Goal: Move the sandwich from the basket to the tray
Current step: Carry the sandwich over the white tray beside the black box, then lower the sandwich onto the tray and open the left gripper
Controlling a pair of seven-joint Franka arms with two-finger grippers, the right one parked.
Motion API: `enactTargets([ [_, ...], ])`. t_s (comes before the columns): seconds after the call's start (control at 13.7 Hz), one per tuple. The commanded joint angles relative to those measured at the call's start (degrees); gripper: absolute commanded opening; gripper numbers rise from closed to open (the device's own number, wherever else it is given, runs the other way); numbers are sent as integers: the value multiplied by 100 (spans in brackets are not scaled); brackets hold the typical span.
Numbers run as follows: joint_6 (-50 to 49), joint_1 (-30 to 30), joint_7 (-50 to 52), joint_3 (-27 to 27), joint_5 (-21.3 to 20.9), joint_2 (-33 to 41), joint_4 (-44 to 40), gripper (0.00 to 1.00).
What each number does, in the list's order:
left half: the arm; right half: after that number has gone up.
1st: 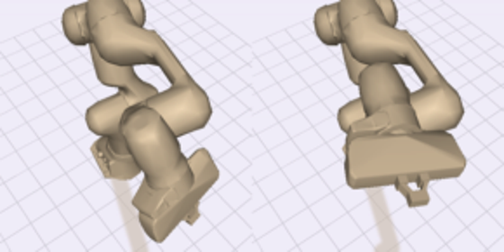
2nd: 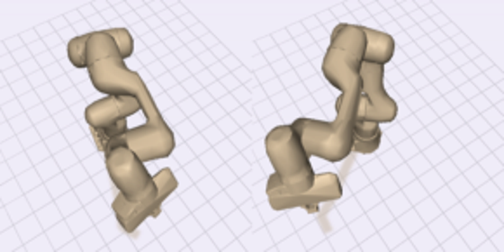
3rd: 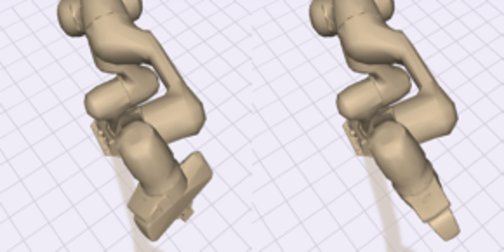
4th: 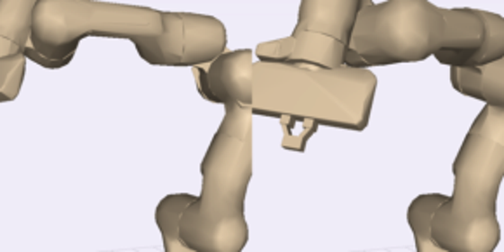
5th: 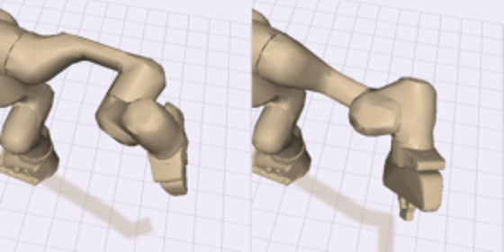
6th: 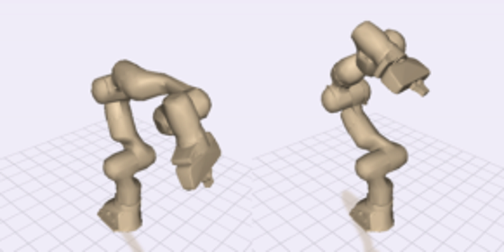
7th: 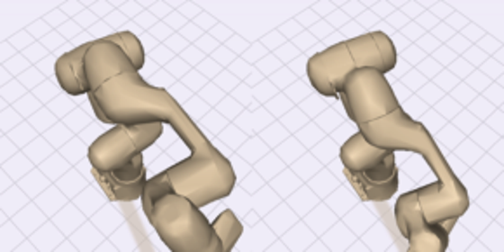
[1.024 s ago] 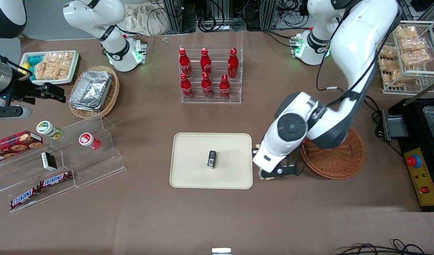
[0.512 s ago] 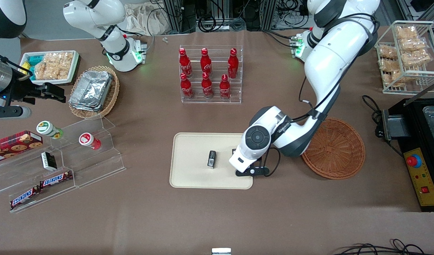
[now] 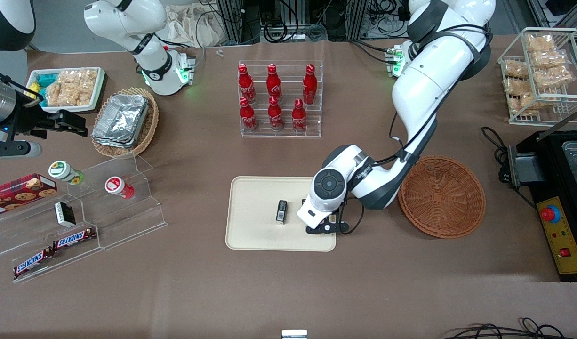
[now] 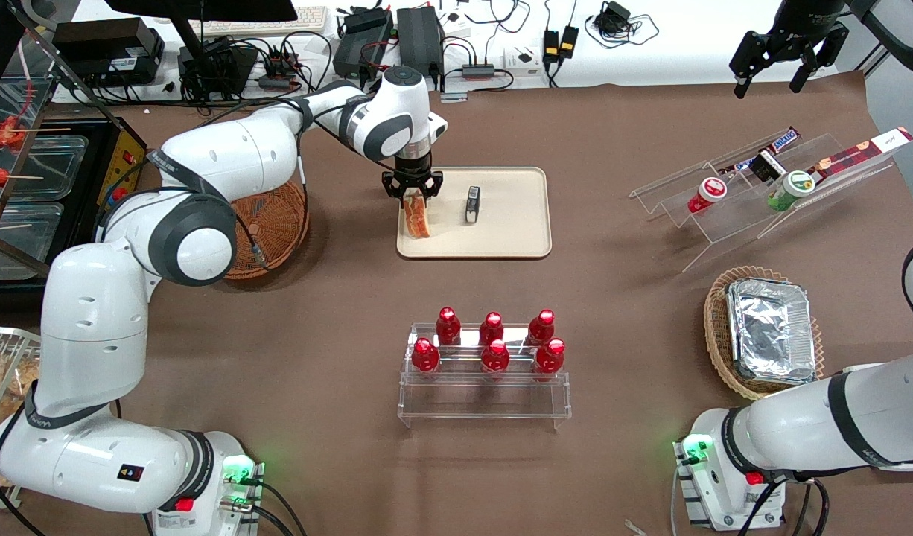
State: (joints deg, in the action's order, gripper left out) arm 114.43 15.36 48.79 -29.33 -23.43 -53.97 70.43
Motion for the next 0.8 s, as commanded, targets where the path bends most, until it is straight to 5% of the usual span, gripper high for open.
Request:
enactTargets([
  [0.0, -69, 28, 95, 41, -109, 36, -187, 99],
  [0.73, -1669, 11, -687, 1051, 109, 1933, 67, 99],
])
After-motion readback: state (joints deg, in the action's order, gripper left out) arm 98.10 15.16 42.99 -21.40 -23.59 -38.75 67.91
